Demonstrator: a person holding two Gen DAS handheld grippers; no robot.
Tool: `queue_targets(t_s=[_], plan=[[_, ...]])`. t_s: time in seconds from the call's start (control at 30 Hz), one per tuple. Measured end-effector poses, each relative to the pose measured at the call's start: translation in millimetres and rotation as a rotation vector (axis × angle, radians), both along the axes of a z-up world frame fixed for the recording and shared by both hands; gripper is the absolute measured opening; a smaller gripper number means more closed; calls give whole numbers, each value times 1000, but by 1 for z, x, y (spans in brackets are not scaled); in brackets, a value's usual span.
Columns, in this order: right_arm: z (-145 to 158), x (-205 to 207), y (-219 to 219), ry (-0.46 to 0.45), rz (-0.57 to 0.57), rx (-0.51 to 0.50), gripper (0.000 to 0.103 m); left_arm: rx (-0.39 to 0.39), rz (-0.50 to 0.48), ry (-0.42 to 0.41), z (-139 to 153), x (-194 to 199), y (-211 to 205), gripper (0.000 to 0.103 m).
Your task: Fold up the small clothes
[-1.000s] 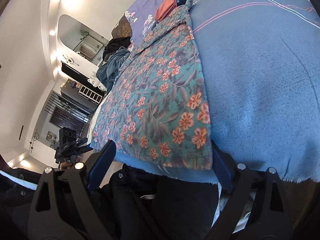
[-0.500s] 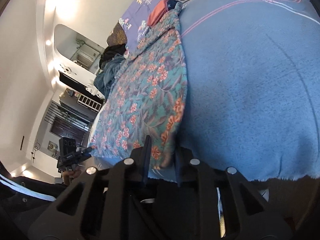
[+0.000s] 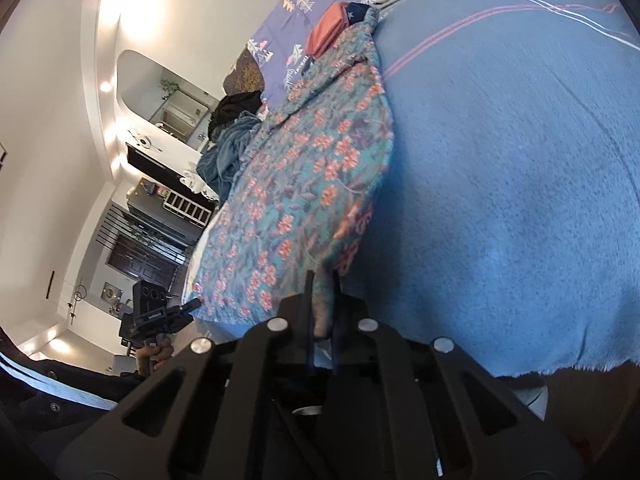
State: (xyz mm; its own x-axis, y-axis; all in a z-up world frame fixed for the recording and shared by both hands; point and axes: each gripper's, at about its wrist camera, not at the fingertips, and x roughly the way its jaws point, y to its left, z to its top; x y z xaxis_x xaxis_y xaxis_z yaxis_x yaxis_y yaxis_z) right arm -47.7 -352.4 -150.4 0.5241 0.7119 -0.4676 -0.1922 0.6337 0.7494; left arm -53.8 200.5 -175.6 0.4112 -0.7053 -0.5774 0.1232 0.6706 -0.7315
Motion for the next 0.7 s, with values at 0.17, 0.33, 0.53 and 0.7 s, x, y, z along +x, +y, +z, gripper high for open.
queue_targets(t_s=[0.17, 0.33, 0.53, 0.7], plan=[[10, 1, 2, -29, 12, 60, 5, -70, 8, -20, 6, 2, 9, 8], [18, 5, 4, -51, 13, 118, 5, -99, -12, -60, 21, 7, 10, 8], [38, 18, 0, -113, 4, 174, 5, -129, -30, -153, 52, 24, 14, 8], [60, 37, 0, -178, 5, 225, 5, -159, -36, -232, 79, 47, 20, 8]])
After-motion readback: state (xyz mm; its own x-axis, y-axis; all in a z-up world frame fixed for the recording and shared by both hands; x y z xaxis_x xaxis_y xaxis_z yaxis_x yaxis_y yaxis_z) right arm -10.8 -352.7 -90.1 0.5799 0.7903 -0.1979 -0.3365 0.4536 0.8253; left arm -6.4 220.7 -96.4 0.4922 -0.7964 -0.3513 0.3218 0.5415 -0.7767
